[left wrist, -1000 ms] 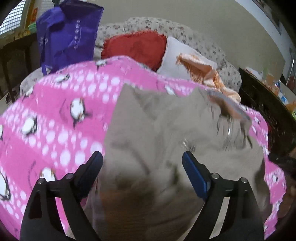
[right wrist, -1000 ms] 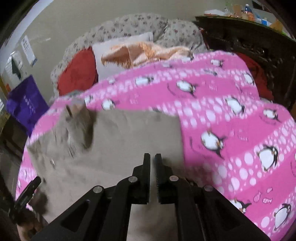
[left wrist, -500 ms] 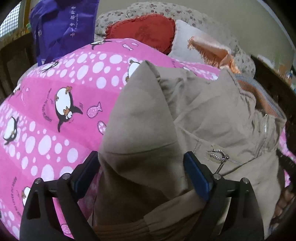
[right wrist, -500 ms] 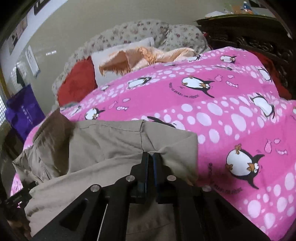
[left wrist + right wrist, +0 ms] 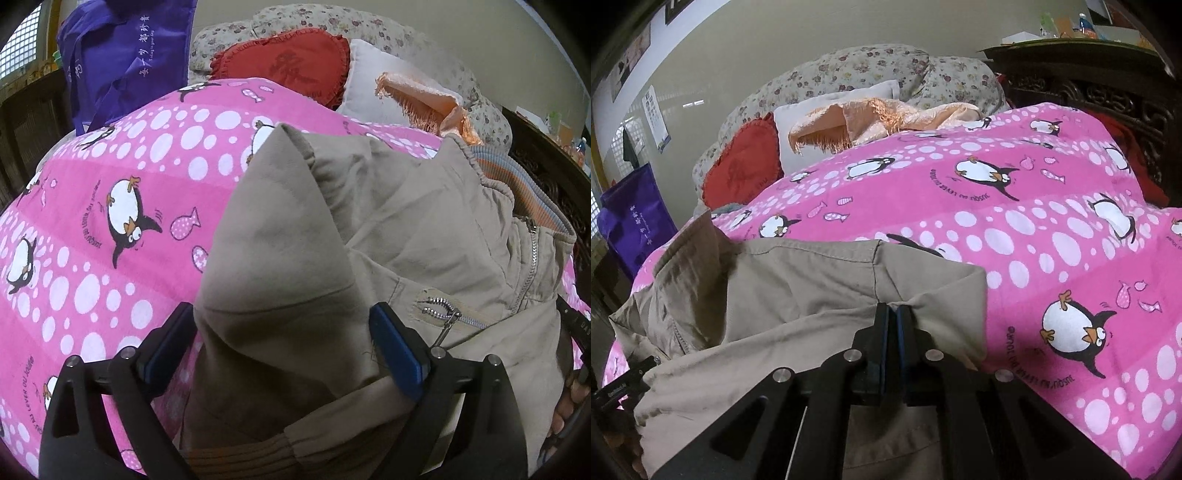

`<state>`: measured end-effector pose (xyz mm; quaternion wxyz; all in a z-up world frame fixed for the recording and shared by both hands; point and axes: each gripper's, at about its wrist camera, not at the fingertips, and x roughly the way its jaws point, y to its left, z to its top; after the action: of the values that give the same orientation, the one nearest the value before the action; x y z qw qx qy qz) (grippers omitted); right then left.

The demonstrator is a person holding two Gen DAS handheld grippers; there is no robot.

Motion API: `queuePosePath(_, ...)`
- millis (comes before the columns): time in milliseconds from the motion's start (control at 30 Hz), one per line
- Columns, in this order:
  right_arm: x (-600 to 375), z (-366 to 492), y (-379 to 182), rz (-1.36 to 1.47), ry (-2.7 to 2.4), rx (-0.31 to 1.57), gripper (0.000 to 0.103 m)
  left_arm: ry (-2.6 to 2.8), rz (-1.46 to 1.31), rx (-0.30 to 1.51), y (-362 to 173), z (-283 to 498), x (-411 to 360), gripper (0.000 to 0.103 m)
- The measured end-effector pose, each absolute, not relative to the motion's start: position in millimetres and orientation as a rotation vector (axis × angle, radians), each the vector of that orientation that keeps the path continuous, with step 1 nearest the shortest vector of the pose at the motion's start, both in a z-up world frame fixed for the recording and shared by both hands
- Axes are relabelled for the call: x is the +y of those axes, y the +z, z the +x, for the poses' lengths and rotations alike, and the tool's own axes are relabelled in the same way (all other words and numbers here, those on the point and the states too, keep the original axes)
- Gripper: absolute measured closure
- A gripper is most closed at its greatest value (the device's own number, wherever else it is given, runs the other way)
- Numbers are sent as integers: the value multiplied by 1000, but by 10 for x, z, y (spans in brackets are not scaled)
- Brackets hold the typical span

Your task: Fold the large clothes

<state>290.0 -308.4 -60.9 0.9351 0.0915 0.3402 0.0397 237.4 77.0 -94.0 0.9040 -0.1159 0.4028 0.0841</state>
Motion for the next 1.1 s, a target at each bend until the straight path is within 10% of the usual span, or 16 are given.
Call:
queuePosePath(467,-3069,2904,-553,192,83,719,100,188,-220,848,-938,2413,756,6)
queuePosePath(767,-2759,2118,143,-4,161,785,67,102,-230,806,-306,1766,880,6)
queuePosePath(1100,-2822,1844,-663,9,233,933,77,75,-140,959,-961,1549,557,0)
